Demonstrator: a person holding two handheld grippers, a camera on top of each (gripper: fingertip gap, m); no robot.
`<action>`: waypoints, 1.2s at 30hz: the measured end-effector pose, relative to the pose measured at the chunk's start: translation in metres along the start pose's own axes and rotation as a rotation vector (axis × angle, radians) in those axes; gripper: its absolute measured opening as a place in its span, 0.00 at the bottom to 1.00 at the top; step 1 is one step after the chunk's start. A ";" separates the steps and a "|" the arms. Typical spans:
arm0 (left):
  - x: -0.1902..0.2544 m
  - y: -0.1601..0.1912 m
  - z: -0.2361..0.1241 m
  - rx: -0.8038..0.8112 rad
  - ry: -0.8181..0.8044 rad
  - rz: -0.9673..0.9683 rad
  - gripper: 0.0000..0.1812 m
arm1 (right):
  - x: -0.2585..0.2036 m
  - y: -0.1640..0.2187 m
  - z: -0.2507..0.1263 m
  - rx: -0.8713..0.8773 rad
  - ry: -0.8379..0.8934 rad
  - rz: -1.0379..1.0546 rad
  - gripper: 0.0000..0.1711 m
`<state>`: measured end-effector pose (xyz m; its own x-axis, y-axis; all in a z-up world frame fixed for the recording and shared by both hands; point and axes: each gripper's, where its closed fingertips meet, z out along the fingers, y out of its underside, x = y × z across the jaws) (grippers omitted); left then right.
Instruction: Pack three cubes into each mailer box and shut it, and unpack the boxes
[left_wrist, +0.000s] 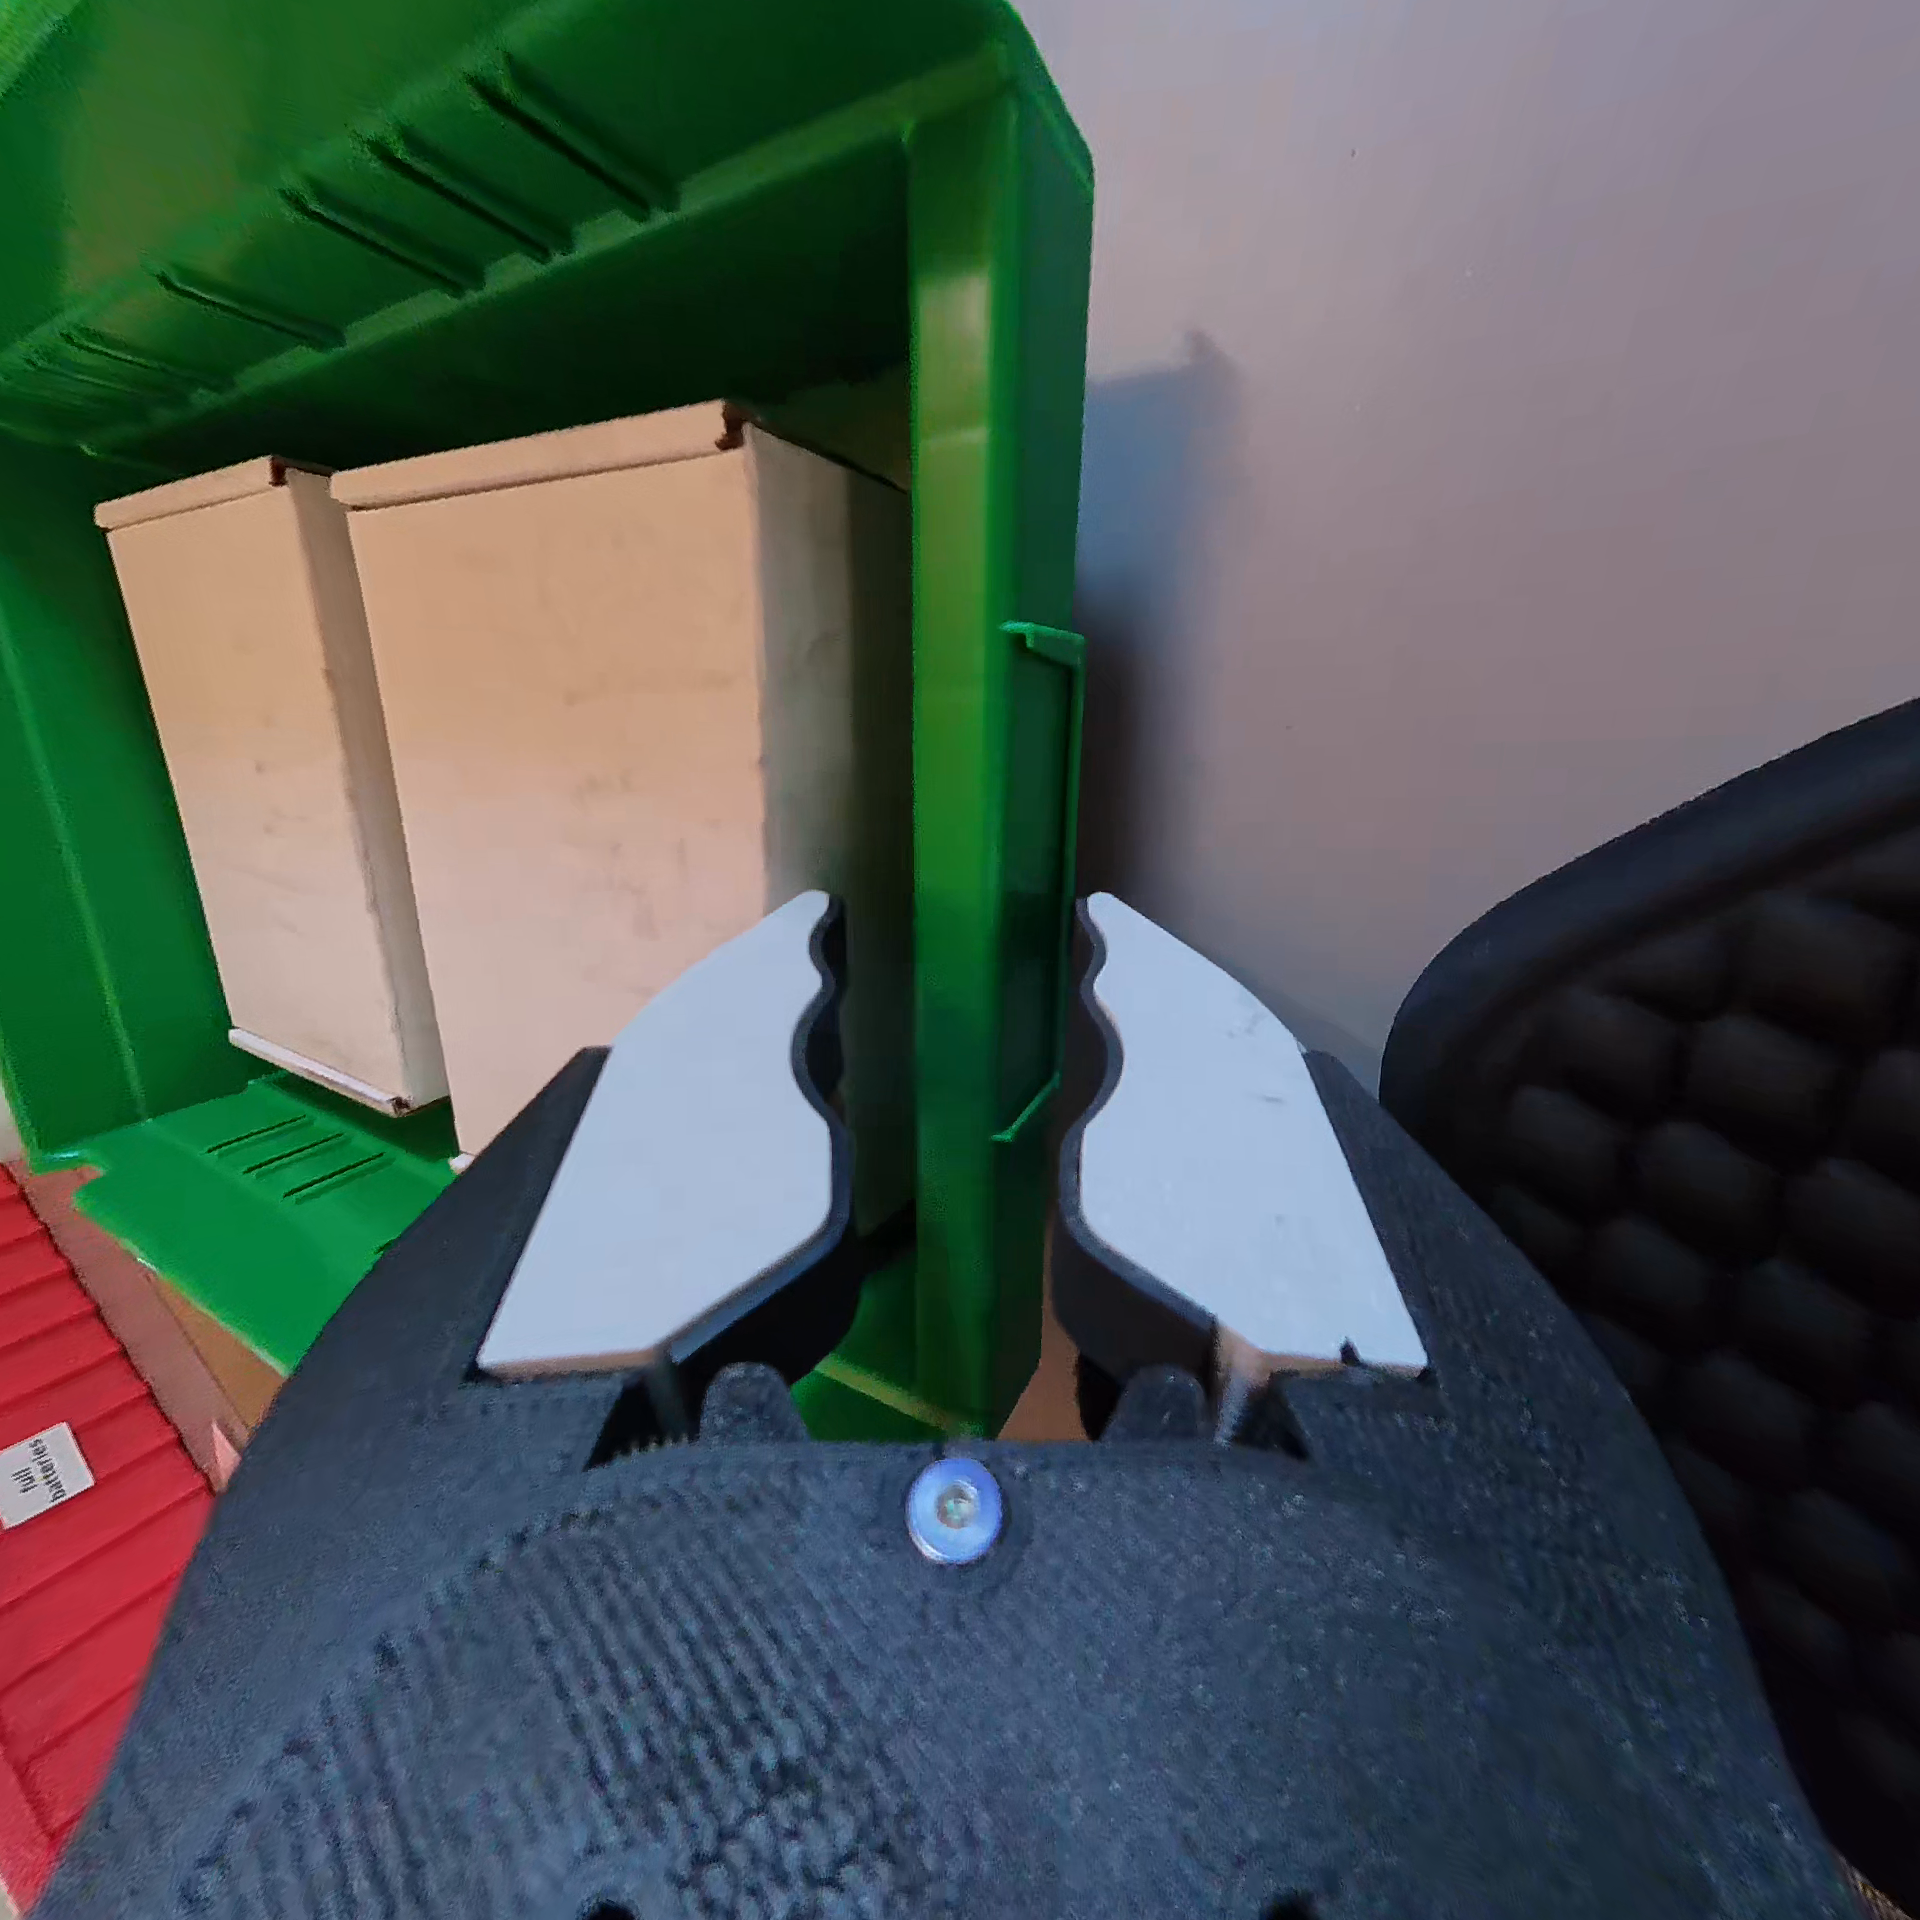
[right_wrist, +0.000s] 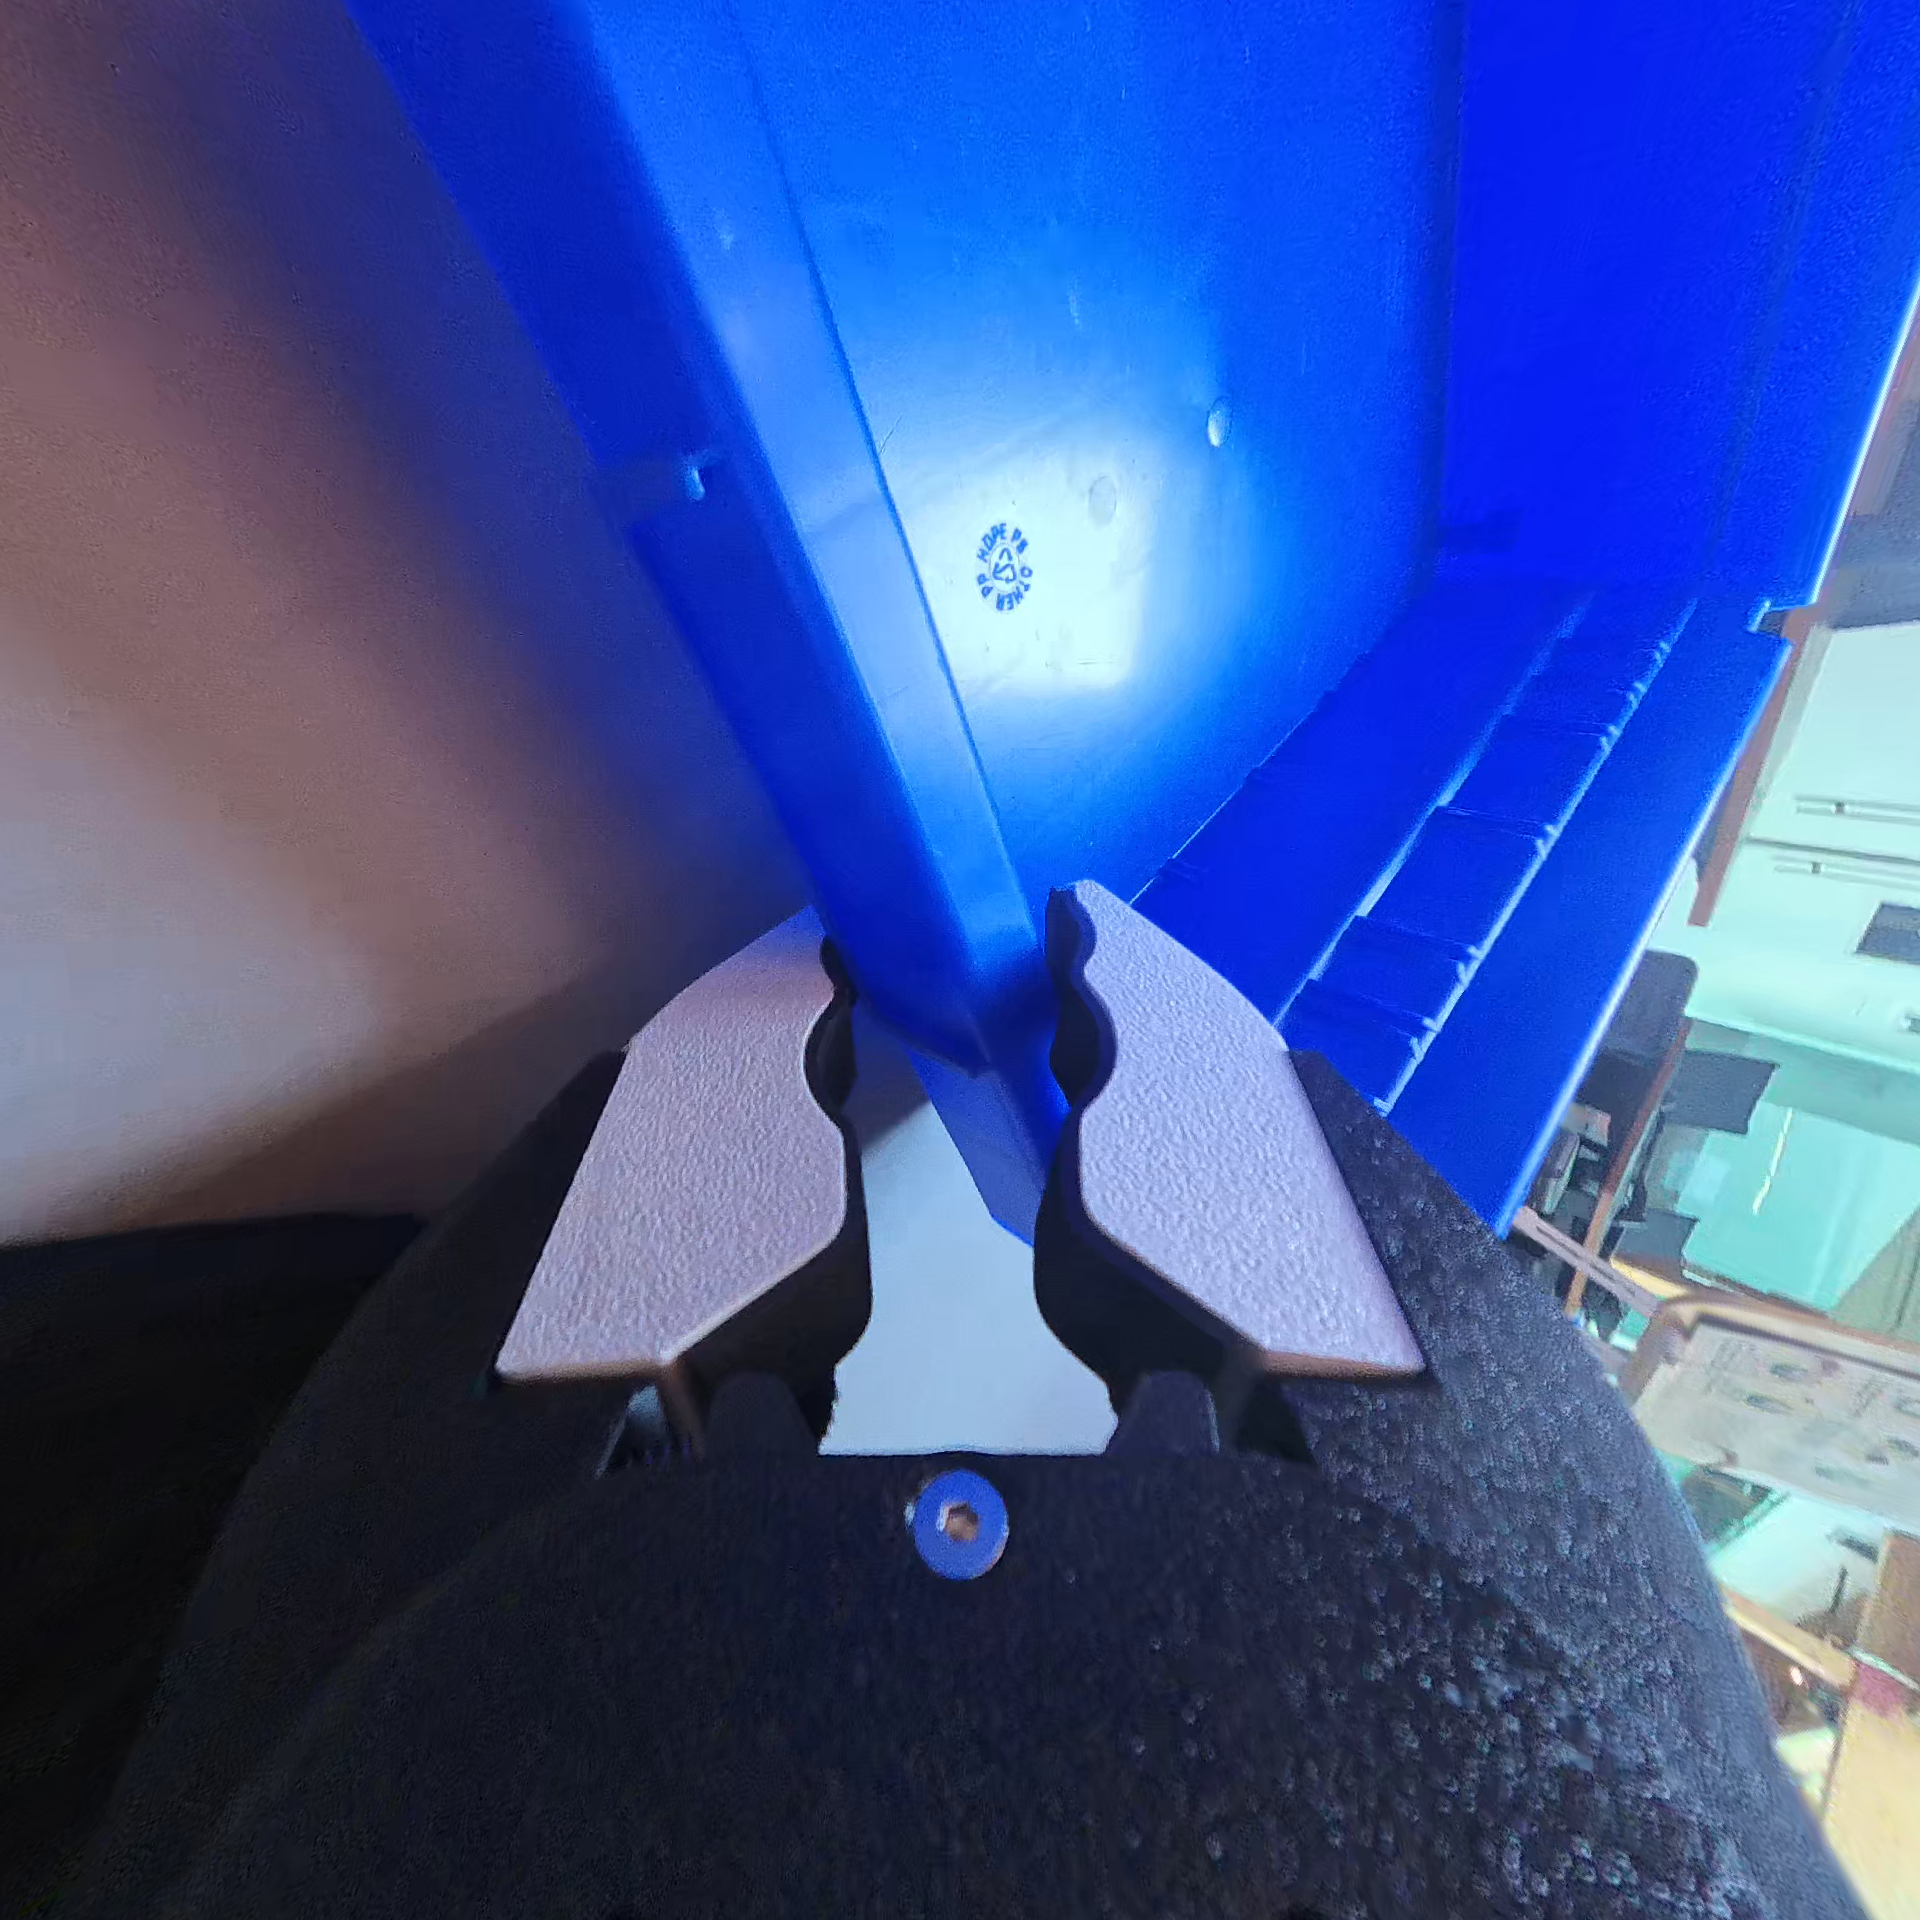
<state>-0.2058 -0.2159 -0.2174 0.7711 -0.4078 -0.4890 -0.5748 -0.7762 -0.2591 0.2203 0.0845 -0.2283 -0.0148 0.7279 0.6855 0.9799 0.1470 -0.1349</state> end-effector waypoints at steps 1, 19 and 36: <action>0.000 0.001 0.000 0.002 0.004 -0.007 0.23 | 0.004 0.001 0.004 -0.002 0.016 0.005 0.20; -0.027 -0.020 0.041 -0.062 -0.031 -0.048 0.16 | 0.044 -0.023 0.031 0.112 0.072 -0.007 0.27; -0.041 -0.021 0.048 -0.015 -0.114 -0.007 0.17 | 0.019 -0.073 -0.007 0.429 -0.081 0.252 0.33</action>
<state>-0.2386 -0.1601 -0.2322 0.7383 -0.3454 -0.5793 -0.5647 -0.7863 -0.2508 0.1496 0.0830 -0.2006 0.1798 0.8233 0.5383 0.7849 0.2098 -0.5831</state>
